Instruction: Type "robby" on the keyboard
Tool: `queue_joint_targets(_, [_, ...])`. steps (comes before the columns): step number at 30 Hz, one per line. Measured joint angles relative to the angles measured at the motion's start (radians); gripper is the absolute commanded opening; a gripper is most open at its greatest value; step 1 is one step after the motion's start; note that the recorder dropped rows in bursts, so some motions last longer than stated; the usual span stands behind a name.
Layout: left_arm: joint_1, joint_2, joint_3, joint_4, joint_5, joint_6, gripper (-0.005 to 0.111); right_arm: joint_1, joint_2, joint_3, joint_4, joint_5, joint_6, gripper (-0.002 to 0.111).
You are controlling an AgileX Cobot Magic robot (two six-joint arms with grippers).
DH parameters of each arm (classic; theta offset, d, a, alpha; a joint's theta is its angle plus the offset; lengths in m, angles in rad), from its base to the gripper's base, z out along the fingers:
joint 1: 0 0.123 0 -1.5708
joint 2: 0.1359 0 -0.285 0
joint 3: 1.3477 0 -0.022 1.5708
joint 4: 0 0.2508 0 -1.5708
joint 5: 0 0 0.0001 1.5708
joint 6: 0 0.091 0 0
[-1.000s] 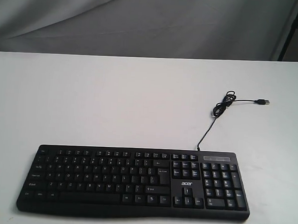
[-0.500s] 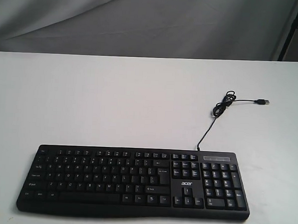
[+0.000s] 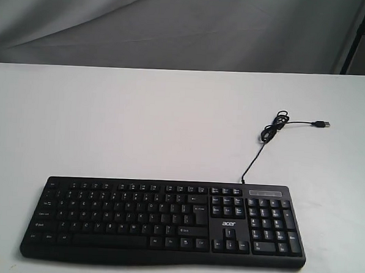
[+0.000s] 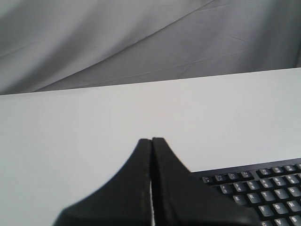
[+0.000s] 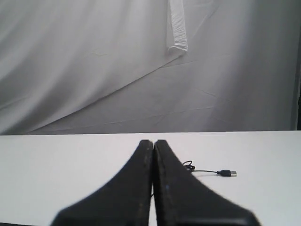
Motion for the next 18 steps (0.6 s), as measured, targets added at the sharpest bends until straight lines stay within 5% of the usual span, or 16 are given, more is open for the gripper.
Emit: queue_joint_targets(18, [0.000,0.000,0.000,0.000,0.000,0.000,0.000,0.000,0.000,0.092,-0.091,0.043,0.009,0.000])
